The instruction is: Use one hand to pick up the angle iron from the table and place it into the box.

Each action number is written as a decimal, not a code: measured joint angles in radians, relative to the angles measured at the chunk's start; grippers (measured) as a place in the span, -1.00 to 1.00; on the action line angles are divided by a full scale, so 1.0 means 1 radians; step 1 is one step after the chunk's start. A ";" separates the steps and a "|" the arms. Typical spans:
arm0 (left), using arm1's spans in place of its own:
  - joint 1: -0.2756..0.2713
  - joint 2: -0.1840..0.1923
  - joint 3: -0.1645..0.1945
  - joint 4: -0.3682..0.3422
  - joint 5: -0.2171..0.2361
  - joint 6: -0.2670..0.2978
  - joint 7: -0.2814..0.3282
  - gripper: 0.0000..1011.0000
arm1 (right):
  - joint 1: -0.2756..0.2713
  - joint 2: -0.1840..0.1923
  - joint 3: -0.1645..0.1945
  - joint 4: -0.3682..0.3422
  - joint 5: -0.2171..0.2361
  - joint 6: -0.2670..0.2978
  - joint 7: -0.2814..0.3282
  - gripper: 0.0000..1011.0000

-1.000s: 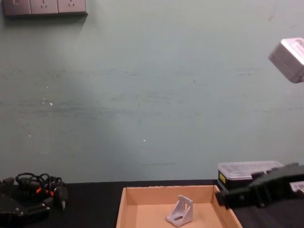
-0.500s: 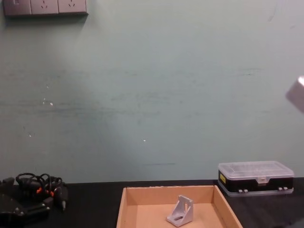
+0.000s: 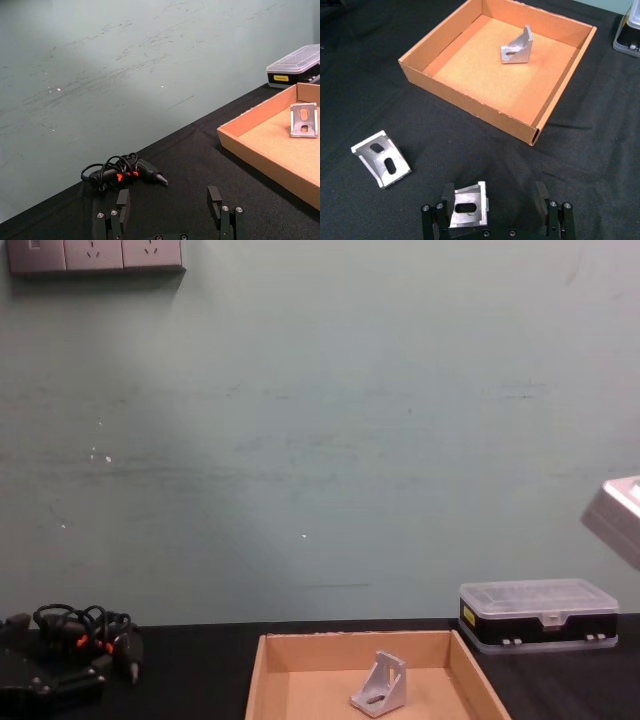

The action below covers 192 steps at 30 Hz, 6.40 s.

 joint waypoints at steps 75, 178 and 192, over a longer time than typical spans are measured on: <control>0.000 0.000 0.000 0.000 0.000 0.000 0.000 1.00 | 0.012 -0.028 0.012 -0.014 -0.035 -0.045 0.016 -0.86; 0.000 0.000 0.000 0.000 0.000 0.000 0.000 1.00 | 0.160 -0.113 -0.066 0.163 -0.181 -0.291 0.061 0.99; 0.000 0.000 0.000 0.000 0.000 0.000 0.000 1.00 | 0.024 0.037 -0.060 0.031 -0.064 -0.455 0.211 0.99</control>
